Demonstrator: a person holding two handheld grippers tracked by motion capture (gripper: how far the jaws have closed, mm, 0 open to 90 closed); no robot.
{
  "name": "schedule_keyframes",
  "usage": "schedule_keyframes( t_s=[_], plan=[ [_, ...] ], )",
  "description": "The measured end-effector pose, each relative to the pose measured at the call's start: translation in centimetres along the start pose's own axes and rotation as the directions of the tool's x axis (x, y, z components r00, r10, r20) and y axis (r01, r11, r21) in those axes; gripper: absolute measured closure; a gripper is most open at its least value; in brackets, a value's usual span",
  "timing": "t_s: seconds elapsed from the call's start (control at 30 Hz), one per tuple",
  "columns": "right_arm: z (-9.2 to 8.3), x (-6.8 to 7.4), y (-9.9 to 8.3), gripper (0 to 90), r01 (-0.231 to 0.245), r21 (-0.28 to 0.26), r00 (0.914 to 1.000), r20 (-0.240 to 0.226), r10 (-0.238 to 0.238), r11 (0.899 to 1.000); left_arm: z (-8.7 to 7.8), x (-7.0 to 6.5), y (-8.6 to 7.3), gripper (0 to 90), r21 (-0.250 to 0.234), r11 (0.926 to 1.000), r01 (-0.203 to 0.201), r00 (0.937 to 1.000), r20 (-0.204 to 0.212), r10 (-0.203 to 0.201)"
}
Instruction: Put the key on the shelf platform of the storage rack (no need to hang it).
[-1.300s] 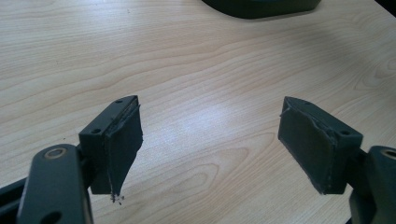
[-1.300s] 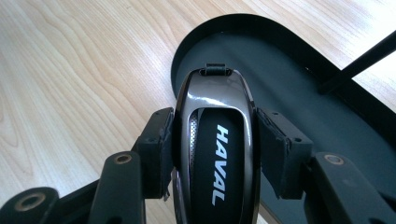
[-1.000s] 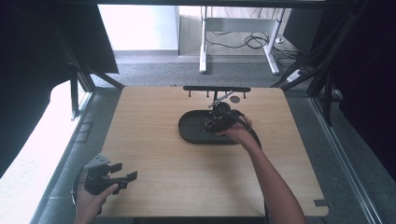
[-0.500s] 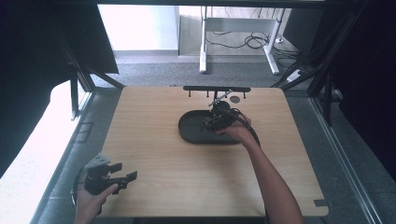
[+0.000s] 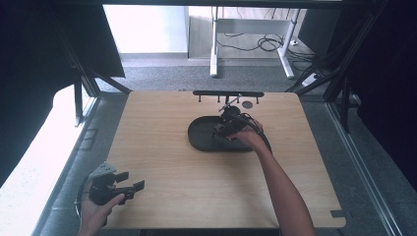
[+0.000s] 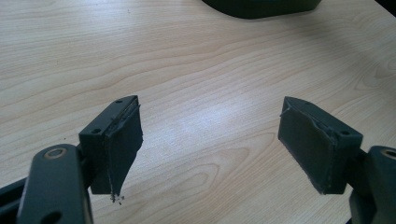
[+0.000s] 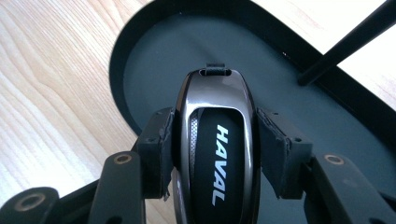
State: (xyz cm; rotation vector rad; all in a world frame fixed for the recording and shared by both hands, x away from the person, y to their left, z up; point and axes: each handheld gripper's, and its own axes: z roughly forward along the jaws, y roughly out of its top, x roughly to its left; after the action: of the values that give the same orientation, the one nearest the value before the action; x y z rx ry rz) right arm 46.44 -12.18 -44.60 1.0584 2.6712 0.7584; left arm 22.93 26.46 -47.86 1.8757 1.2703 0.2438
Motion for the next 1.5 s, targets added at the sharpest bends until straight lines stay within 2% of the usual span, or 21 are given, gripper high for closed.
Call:
schedule_keyframes(
  t_s=[0.47,0.7,1.2,1.43,1.5],
  plan=[
    [1.9,-1.3,-1.0,49.2,-0.014,0.044,0.9999,-0.002,0.014,0.999,0.0,-0.1,0.0,21.9,0.004,1.0,-0.002,1.0,0.001,0.002],
    [2.4,-2.2,-1.8,49.2,-0.038,0.067,0.9993,0.005,0.038,0.997,0.1,-0.1,0.0,21.9,0.006,1.0,-0.004,1.0,0.002,0.004],
    [4.7,-2.9,-3.2,48.9,0.014,0.14,0.9985,0.051,-0.021,0.99,0.2,-0.2,0.0,21.9,0.008,0.9999,-0.009,1.0,0.005,0.008],
    [5.1,-3.0,-3.4,47.9,0.012,0.131,0.9986,0.049,-0.019,0.991,0.2,-0.3,0.0,21.9,0.008,0.9999,-0.011,0.9999,0.005,0.011],
    [5.1,-3.1,-3.5,44.7,0.007,0.131,0.9986,0.051,-0.014,0.991,0.2,-0.2,0.0,21.9,0.009,0.9999,-0.011,0.9999,0.005,0.011]
  ],
)
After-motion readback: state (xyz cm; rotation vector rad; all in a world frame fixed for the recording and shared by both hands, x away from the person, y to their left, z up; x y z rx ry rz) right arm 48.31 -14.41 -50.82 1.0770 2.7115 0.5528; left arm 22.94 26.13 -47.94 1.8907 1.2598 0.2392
